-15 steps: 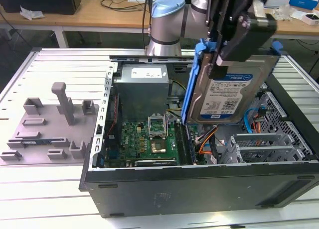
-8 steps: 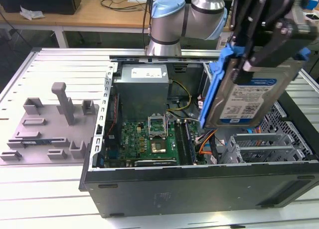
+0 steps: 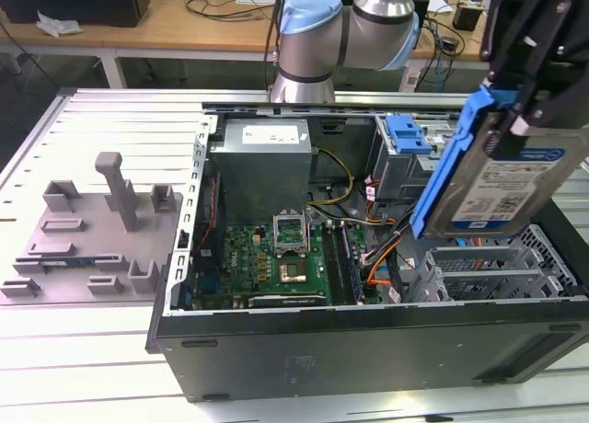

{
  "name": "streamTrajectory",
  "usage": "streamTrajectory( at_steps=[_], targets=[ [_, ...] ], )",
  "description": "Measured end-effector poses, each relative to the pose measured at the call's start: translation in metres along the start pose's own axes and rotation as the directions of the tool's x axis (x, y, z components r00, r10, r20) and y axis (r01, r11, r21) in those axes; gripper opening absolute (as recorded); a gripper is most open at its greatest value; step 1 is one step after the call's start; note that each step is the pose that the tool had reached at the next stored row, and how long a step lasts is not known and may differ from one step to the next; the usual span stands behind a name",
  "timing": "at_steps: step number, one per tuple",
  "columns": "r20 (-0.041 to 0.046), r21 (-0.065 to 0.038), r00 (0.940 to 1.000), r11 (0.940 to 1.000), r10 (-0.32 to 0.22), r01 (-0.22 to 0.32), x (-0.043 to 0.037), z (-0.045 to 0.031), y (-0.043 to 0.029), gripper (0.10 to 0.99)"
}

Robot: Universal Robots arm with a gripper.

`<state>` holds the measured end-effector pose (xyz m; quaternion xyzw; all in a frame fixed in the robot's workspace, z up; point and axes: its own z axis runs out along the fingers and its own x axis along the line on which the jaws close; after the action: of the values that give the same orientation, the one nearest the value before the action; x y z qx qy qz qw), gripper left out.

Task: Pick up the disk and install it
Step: 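Insert the disk into the insertion slot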

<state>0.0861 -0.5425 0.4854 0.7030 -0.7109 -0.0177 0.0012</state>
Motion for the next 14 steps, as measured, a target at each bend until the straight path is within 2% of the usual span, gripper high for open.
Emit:
streamTrajectory(
  at_steps=[5,10,14],
  targets=[
    [0.0000,0.000,1.0000,1.0000,0.000,0.000,-0.0002,0.0011,-0.0168,0.365],
    [-0.0002,0.000,1.0000,1.0000,0.000,0.000,-0.0002,0.0030,-0.0276,0.365],
    [-0.0040,0.000,1.0000,1.0000,-0.001,0.001,-0.0001,0.0046,-0.0289,0.365]
  ],
)
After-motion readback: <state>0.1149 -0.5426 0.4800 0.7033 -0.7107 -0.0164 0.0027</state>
